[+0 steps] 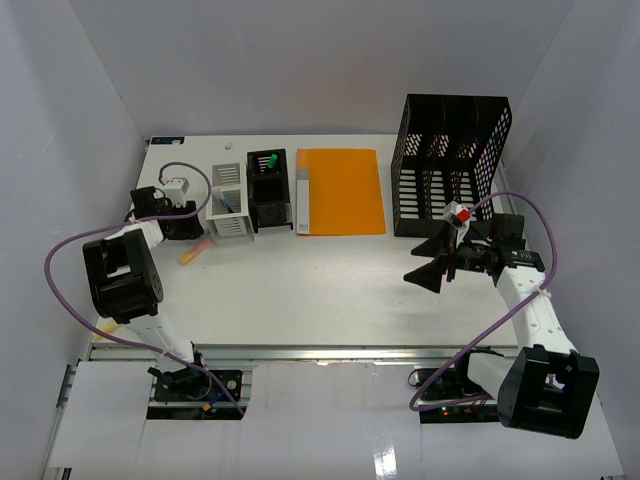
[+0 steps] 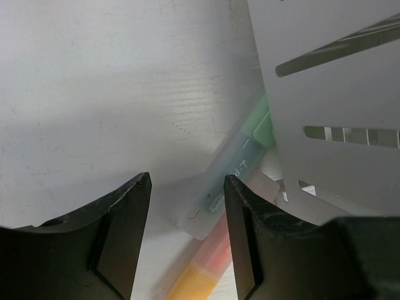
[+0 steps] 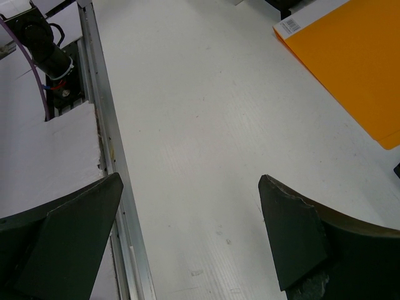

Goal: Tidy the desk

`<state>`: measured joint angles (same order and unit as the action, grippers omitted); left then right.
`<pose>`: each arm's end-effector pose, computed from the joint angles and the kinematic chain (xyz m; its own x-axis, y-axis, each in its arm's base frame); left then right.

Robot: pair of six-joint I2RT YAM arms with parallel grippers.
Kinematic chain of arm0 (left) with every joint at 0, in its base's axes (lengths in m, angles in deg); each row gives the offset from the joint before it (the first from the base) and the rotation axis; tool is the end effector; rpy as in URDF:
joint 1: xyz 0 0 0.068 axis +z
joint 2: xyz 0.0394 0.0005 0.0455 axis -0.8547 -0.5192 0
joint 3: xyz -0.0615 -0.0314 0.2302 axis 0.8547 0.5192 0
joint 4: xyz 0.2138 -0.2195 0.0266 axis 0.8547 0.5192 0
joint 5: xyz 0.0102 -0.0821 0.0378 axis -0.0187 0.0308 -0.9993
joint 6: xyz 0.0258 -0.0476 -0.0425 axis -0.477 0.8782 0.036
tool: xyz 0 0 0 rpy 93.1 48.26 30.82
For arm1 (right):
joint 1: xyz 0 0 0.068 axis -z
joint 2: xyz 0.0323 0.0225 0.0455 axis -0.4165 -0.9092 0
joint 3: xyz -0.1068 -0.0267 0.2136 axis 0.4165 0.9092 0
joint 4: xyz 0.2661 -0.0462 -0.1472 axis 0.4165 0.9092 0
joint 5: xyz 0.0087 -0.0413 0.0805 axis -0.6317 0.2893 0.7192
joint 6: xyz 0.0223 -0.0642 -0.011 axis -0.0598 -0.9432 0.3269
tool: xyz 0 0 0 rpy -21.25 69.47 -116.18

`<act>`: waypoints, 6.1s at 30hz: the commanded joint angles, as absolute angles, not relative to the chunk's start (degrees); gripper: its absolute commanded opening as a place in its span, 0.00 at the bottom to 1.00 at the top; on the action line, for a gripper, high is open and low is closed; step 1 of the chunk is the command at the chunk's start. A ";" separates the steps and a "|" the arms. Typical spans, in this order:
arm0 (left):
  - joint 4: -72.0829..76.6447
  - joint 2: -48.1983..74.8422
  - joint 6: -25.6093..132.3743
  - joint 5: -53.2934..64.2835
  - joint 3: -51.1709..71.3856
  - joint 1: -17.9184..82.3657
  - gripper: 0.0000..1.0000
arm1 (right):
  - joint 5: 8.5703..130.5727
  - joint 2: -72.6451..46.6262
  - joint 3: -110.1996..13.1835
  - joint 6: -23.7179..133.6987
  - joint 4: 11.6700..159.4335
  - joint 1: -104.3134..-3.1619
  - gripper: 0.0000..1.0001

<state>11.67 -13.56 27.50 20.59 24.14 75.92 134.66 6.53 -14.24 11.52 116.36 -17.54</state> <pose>0.3882 0.0970 0.0791 -0.7325 0.0106 -0.6807 0.1503 0.9777 -0.1465 0.2674 0.0204 0.1999 -0.2940 -0.1421 -0.9452 -0.9073 0.3526 0.2292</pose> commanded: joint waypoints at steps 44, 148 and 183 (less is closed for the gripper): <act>16.86 -14.44 23.08 12.42 22.95 73.40 0.59 | 137.58 6.20 -15.97 9.77 118.18 -17.23 0.96; -17.68 5.76 68.57 19.60 30.65 19.00 0.00 | 100.11 -9.84 -30.75 85.93 73.32 -42.23 0.28; 26.93 56.61 61.60 -20.67 32.85 19.61 0.98 | 85.66 -62.96 -106.11 50.00 78.61 -65.38 0.08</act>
